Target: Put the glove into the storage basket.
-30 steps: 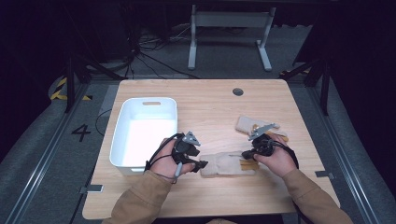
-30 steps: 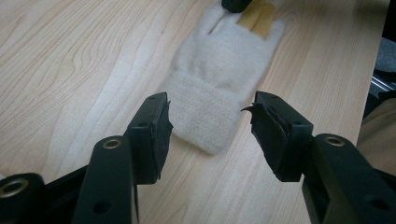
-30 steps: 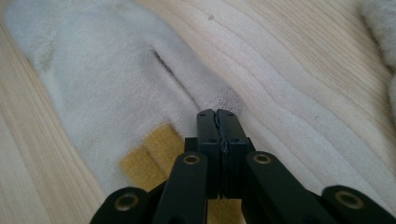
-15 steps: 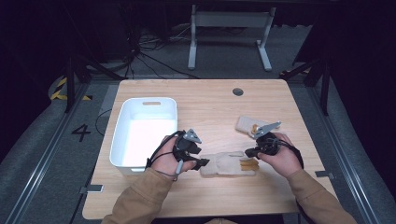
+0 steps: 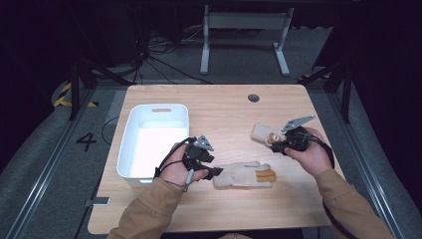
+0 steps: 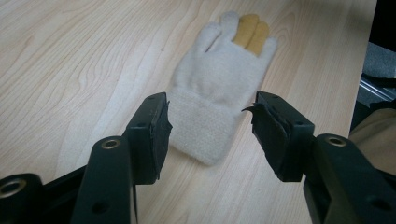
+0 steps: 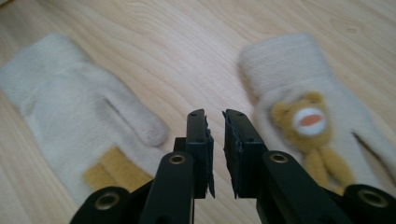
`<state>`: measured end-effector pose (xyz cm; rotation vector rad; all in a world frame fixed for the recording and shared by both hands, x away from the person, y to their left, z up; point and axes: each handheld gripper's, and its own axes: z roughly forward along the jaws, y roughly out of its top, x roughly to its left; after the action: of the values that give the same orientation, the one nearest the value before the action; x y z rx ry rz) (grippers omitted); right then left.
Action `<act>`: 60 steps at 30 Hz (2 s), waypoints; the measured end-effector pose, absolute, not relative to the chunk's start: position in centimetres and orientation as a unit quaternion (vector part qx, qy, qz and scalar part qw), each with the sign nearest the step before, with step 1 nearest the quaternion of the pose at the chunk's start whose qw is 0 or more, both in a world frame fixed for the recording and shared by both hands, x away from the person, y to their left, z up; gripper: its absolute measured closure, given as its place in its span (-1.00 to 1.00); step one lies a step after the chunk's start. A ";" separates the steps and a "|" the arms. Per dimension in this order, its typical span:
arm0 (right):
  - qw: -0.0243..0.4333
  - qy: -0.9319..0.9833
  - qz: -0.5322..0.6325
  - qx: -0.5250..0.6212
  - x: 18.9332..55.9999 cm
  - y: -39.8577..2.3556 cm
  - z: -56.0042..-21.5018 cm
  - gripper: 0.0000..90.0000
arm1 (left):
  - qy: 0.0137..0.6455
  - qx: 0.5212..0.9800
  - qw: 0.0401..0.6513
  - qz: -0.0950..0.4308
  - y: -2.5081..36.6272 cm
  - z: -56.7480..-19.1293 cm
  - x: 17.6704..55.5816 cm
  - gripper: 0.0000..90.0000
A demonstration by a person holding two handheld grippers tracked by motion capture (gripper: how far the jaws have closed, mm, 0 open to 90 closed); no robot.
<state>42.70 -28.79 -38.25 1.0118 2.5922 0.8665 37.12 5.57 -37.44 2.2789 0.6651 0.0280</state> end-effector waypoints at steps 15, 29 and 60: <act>0.125 0.880 0.262 0.377 47.3 -31.0 -38.4 0.53 | 0.266 0.886 0.379 0.011 6.3 -37.1 37.1 0.02; 0.133 0.886 0.243 0.372 49.0 -32.5 -41.4 0.10 | 0.266 0.888 0.375 0.010 6.3 -37.2 37.2 0.01; 0.105 0.899 0.226 0.361 48.9 -32.9 -42.9 0.74 | 0.268 0.889 0.372 0.008 6.3 -37.5 37.2 0.00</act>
<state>48.94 -32.85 -42.87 1.0631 2.6490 0.6654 37.22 6.26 -37.53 2.2781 0.6872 0.0198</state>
